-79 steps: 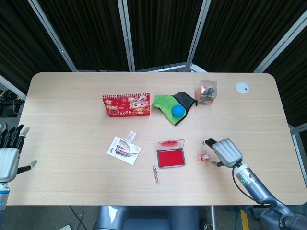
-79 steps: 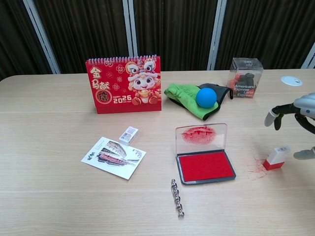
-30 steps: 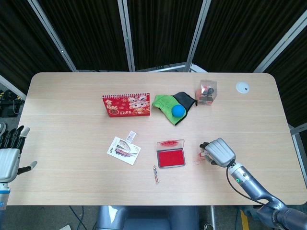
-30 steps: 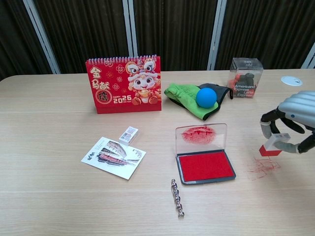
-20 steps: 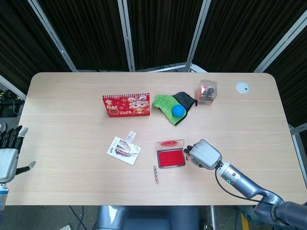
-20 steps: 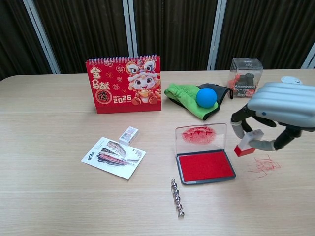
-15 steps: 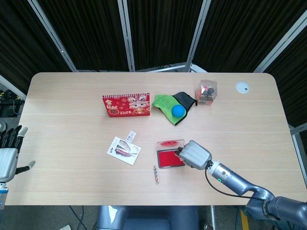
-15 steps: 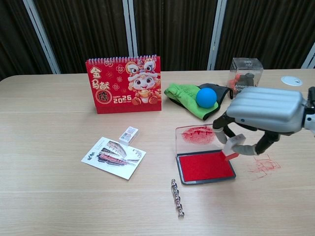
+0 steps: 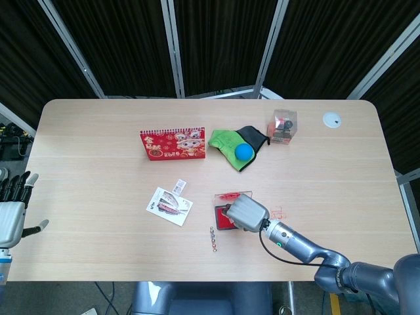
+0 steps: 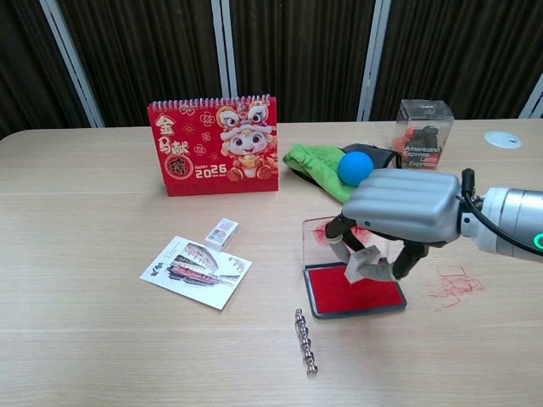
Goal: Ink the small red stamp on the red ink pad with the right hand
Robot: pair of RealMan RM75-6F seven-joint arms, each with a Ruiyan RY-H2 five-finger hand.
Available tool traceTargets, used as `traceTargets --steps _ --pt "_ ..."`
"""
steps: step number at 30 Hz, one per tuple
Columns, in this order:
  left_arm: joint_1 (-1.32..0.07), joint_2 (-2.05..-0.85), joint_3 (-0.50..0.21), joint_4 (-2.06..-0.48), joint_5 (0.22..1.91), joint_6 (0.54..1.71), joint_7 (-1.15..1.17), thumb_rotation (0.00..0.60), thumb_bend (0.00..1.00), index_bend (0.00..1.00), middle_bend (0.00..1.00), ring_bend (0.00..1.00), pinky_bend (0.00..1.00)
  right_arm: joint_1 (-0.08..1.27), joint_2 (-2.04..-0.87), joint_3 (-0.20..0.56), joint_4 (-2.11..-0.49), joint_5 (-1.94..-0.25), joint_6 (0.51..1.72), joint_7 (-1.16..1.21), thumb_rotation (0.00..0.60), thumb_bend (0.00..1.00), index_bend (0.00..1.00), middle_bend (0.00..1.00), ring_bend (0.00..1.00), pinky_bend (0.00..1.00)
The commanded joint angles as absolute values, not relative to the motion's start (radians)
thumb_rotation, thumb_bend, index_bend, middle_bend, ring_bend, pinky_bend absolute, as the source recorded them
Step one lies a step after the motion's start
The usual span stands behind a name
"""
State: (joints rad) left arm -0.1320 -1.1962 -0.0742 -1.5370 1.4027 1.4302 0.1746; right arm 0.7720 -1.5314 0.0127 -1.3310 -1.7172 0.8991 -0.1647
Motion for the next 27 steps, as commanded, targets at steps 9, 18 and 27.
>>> traceTargets --steps 9,18,27 --pt "-0.135 -1.196 -0.073 -1.539 1.405 1.426 0.173 0.6 0.0 0.0 0.0 0.0 0.0 0.777 -1.562 0.003 -1.28 -1.691 0.899 -0.14 0.6 0.52 0.53 0.6 0.73 0.96" --pt "-0.137 -1.196 -0.072 -1.538 1.406 1.424 0.171 0.6 0.0 0.0 0.0 0.0 0.0 0.776 -1.597 -0.004 -1.234 -1.656 0.883 -0.114 0.6 0.52 0.53 0.6 0.73 0.96" --pt "-0.139 -1.196 -0.072 -1.538 1.402 1.42 0.17 0.6 0.0 0.0 0.0 0.0 0.0 0.776 -1.624 -0.026 -1.192 -1.657 0.881 -0.101 0.6 0.52 0.53 0.6 0.73 0.96"
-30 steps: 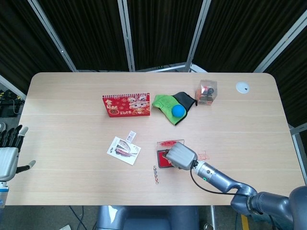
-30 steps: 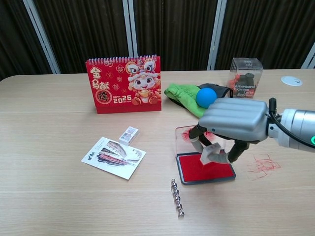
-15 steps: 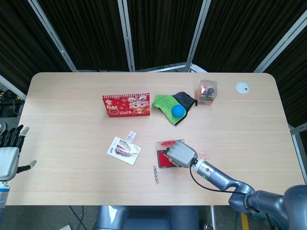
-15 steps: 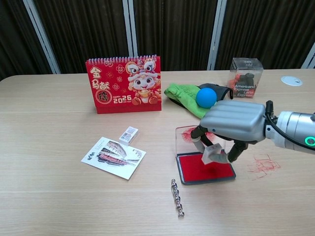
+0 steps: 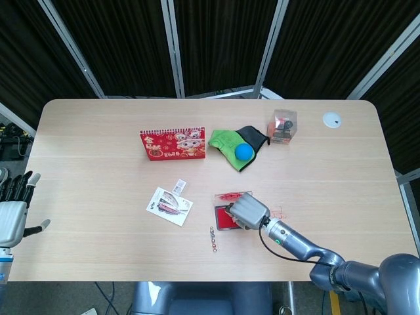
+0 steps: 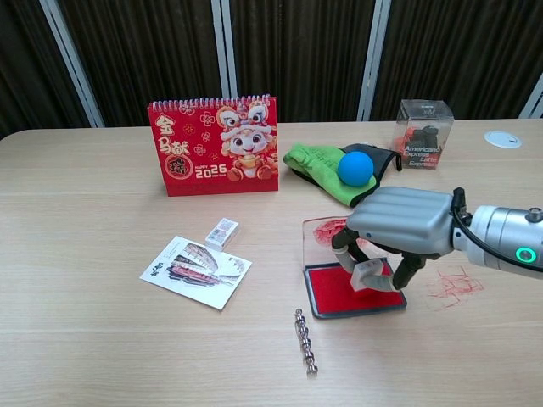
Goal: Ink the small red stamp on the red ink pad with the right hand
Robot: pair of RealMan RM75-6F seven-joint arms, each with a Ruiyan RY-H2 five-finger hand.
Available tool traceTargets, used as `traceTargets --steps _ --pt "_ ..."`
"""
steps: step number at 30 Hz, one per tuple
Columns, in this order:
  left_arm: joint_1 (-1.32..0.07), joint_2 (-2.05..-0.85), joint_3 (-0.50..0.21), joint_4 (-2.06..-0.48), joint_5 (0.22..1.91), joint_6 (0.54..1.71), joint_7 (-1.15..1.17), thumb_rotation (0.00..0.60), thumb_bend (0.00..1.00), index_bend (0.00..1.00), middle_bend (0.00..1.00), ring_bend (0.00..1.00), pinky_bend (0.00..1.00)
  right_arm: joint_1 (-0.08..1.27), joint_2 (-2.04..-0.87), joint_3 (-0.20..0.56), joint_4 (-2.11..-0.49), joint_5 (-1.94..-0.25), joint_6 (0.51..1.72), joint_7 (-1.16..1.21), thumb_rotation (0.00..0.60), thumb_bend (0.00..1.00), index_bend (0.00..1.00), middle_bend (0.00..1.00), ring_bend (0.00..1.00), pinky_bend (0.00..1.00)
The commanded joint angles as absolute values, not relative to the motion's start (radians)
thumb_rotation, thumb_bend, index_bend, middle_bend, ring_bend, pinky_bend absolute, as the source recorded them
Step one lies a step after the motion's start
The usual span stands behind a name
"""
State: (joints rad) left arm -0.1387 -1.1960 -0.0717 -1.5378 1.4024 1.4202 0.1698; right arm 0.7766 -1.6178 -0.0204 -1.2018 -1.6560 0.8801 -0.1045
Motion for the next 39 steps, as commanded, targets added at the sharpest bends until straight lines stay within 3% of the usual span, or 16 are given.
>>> traceTargets --steps 1,12,25,30,39 --pt "-0.139 -1.195 -0.072 -1.538 1.402 1.421 0.169 0.6 0.0 0.0 0.0 0.0 0.0 0.775 -1.627 -0.029 -1.186 -1.658 0.883 -0.1 0.6 0.52 0.53 0.6 0.73 0.96" --pt "-0.136 -1.19 -0.07 -1.545 1.407 1.426 0.162 0.6 0.0 0.0 0.0 0.0 0.0 0.771 -1.622 -0.034 -1.184 -1.655 0.907 -0.087 0.6 0.53 0.54 0.6 0.73 0.96" --pt "-0.133 -1.18 -0.065 -1.556 1.419 1.433 0.15 0.6 0.0 0.0 0.0 0.0 0.0 0.735 -1.424 -0.013 -1.342 -1.646 1.013 -0.055 0.6 0.53 0.54 0.6 0.73 0.96" --pt "-0.133 -1.178 -0.061 -1.562 1.428 1.436 0.151 0.6 0.0 0.0 0.0 0.0 0.0 0.7 -1.405 -0.039 -1.29 -1.627 1.015 -0.022 0.6 0.52 0.54 0.6 0.73 0.96" --pt "-0.135 -1.182 -0.06 -1.565 1.427 1.432 0.166 0.6 0.0 0.0 0.0 0.0 0.0 0.654 -1.484 -0.077 -1.114 -1.612 1.002 0.073 0.6 0.52 0.54 0.6 0.73 0.96"
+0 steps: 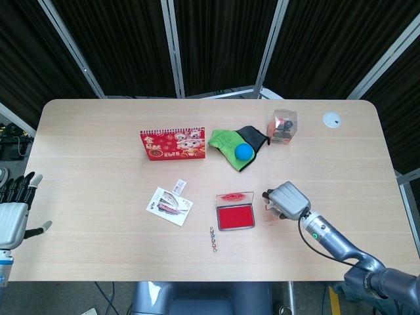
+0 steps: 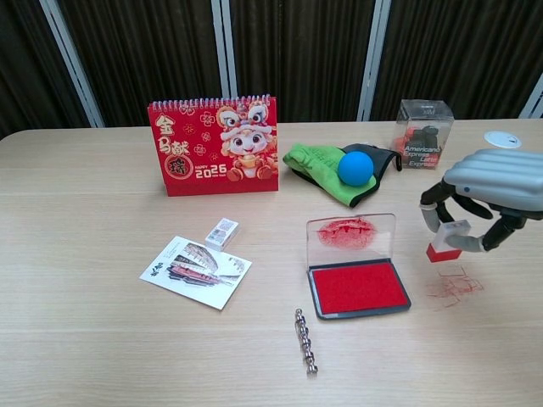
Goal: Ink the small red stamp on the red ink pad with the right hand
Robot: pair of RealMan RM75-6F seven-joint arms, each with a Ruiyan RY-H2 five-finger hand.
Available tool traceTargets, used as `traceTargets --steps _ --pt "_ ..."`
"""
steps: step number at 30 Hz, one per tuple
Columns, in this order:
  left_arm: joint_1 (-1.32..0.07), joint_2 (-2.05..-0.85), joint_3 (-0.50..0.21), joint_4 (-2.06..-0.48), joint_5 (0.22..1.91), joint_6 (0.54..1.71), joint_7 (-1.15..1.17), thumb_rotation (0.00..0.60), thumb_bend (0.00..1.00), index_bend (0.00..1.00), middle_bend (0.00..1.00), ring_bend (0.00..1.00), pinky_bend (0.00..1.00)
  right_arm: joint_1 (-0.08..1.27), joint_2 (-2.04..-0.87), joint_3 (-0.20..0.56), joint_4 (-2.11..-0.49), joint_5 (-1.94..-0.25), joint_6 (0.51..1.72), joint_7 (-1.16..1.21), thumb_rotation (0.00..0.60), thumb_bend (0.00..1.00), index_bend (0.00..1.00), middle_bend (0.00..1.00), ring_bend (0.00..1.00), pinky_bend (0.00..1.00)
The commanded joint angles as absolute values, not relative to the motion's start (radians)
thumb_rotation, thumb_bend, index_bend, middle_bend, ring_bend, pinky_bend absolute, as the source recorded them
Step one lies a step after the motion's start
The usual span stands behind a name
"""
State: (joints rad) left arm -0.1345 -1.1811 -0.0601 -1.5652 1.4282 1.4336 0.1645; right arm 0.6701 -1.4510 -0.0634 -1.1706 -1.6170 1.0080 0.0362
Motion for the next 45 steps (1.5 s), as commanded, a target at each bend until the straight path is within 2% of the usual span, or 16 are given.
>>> traceTargets --steps 1,9,15,21,32,35,45 --pt "-0.135 -1.183 -0.06 -1.565 1.426 1.432 0.168 0.6 0.0 0.0 0.0 0.0 0.0 0.652 -1.493 -0.079 -1.095 -1.614 1.003 0.083 0.6 0.52 0.54 0.6 0.73 0.96" --pt "-0.137 -1.185 -0.063 -1.562 1.415 1.424 0.17 0.6 0.0 0.0 0.0 0.0 0.0 0.648 -1.53 -0.089 -1.012 -1.63 1.003 0.133 0.6 0.52 0.53 0.6 0.73 0.96" --pt "-0.136 -1.184 -0.063 -1.563 1.415 1.426 0.169 0.6 0.0 0.0 0.0 0.0 0.0 0.648 -1.54 -0.092 -0.991 -1.638 1.004 0.156 0.6 0.46 0.44 0.57 0.73 0.96" --pt "-0.137 -1.183 -0.062 -1.564 1.416 1.425 0.167 0.6 0.0 0.0 0.0 0.0 0.0 0.647 -1.539 -0.097 -0.982 -1.648 1.008 0.175 0.6 0.38 0.39 0.54 0.73 0.96" --pt "-0.135 -1.181 -0.06 -1.568 1.422 1.43 0.166 0.6 0.0 0.0 0.0 0.0 0.0 0.641 -1.532 -0.106 -0.981 -1.656 1.014 0.187 0.6 0.35 0.39 0.52 0.73 0.96" --pt "-0.134 -1.18 -0.059 -1.569 1.424 1.432 0.165 0.6 0.0 0.0 0.0 0.0 0.0 0.638 -1.529 -0.11 -0.985 -1.662 1.021 0.185 0.6 0.32 0.37 0.48 0.73 0.96" --pt "-0.13 -1.173 -0.057 -1.577 1.433 1.441 0.156 0.6 0.0 0.0 0.0 0.0 0.0 0.62 -1.496 -0.11 -1.033 -1.677 1.074 0.16 0.6 0.15 0.26 0.31 0.73 0.96"
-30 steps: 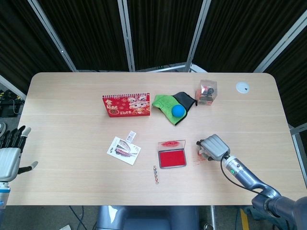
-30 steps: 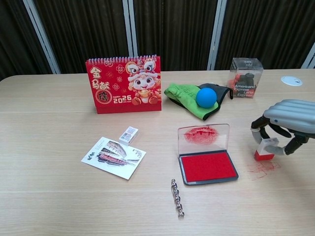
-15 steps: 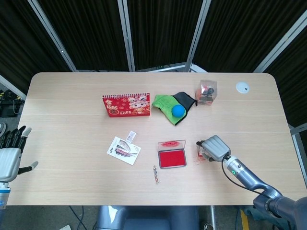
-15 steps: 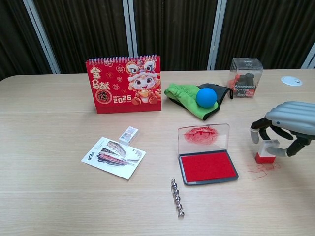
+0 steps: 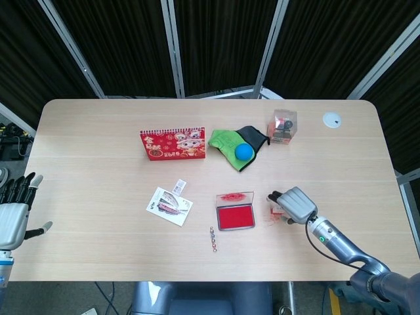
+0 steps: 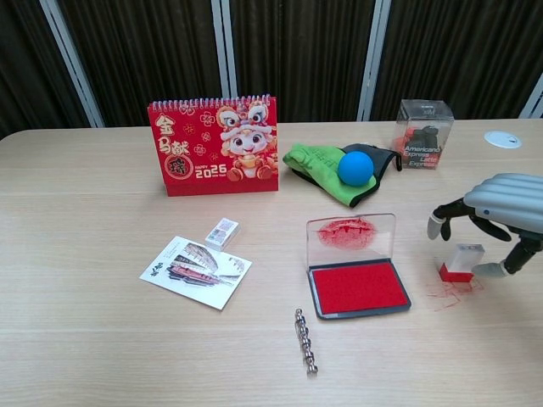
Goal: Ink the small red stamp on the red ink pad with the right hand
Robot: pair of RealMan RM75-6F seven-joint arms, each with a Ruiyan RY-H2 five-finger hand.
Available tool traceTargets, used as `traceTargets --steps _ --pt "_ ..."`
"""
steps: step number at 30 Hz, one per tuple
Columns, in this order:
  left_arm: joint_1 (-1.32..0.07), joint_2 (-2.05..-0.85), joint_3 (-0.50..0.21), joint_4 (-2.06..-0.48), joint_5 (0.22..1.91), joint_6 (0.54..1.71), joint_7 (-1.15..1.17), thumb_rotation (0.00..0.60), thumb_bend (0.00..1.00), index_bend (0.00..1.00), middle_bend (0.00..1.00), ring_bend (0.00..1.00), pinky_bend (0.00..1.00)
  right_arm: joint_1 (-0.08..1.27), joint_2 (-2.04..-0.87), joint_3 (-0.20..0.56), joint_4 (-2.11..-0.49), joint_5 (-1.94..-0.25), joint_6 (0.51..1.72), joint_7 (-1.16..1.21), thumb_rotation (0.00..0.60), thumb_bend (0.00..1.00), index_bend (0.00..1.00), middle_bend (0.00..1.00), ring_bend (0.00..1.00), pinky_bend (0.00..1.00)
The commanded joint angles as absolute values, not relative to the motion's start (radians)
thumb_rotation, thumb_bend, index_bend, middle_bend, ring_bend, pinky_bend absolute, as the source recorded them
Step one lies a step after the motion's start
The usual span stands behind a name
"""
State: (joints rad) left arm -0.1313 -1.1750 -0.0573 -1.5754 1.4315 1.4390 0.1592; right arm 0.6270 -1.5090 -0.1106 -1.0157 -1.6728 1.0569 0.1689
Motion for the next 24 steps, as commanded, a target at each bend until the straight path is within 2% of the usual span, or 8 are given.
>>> traceTargets --steps 1,9,11,14,16,18,20,24 --pt "-0.13 -1.171 -0.057 -1.579 1.434 1.442 0.154 0.6 0.0 0.0 0.0 0.0 0.0 0.615 -1.488 -0.109 -1.045 -1.678 1.086 0.155 0.6 0.14 0.26 0.3 0.73 0.96" --pt "-0.122 -1.153 -0.055 -1.592 1.453 1.462 0.125 0.6 0.0 0.0 0.0 0.0 0.0 0.537 -1.379 -0.089 -1.175 -1.694 1.282 0.123 0.6 0.08 0.23 0.25 0.67 0.92" --pt "-0.12 -1.149 -0.056 -1.593 1.459 1.469 0.117 0.6 0.0 0.0 0.0 0.0 0.0 0.504 -1.355 -0.078 -1.206 -1.691 1.354 0.115 0.6 0.05 0.19 0.23 0.56 0.82" --pt "-0.116 -1.141 -0.052 -1.596 1.476 1.483 0.098 0.6 0.0 0.0 0.0 0.0 0.0 0.426 -1.315 -0.066 -1.252 -1.694 1.499 0.073 0.6 0.0 0.09 0.13 0.29 0.56" --pt "-0.113 -1.135 -0.05 -1.598 1.487 1.49 0.087 0.6 0.0 0.0 0.0 0.0 0.0 0.383 -1.299 -0.061 -1.28 -1.684 1.558 0.047 0.6 0.0 0.02 0.03 0.07 0.26" --pt "-0.11 -1.129 -0.048 -1.6 1.496 1.498 0.075 0.6 0.0 0.0 0.0 0.0 0.0 0.345 -1.281 -0.061 -1.316 -1.665 1.588 0.028 0.6 0.0 0.0 0.0 0.0 0.06" --pt "-0.105 -1.122 -0.047 -1.6 1.501 1.506 0.062 0.6 0.0 0.0 0.0 0.0 0.0 0.309 -1.252 -0.065 -1.372 -1.631 1.593 0.007 0.6 0.0 0.0 0.0 0.0 0.0" --pt "-0.097 -1.11 -0.045 -1.599 1.51 1.522 0.043 0.6 0.0 0.0 0.0 0.0 0.0 0.252 -1.208 -0.064 -1.464 -1.574 1.604 -0.02 0.6 0.0 0.0 0.0 0.0 0.0"
